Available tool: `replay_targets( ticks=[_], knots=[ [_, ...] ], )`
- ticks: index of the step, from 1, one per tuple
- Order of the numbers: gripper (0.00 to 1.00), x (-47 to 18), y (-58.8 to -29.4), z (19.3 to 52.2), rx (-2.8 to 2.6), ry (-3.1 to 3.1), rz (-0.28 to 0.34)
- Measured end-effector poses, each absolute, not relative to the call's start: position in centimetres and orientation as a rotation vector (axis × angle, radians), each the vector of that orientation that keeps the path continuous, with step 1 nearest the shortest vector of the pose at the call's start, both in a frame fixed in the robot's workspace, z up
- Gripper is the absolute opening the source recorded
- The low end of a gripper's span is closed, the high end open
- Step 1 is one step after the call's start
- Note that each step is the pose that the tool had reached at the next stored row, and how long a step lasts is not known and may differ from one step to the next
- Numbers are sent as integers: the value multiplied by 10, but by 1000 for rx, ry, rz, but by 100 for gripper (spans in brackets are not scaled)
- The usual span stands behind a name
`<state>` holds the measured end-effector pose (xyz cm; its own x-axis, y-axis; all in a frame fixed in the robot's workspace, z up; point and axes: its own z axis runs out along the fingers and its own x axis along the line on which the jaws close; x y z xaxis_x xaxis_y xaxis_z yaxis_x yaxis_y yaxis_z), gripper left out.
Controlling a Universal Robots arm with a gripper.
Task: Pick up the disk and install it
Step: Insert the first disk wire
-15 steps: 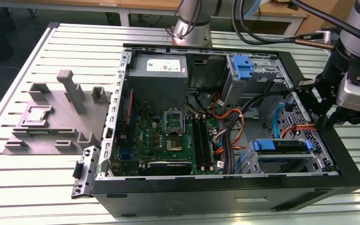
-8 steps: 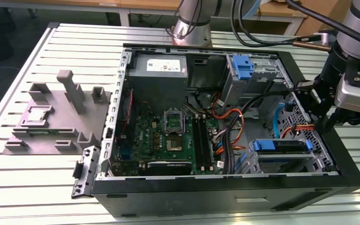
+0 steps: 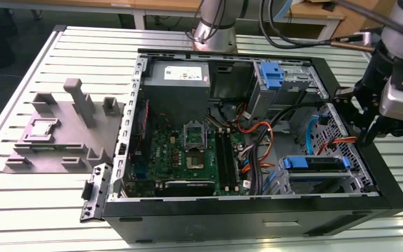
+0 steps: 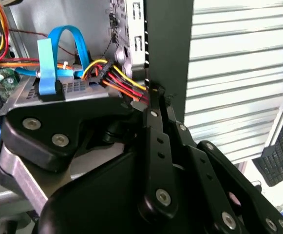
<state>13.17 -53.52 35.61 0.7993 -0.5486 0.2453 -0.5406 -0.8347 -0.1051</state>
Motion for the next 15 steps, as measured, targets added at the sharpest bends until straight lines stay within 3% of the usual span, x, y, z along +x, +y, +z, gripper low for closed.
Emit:
replay_targets(
  ticks=[15],
  knots=[
    [17, 118, -535, 357, -2948, 917, -418]
  ],
)
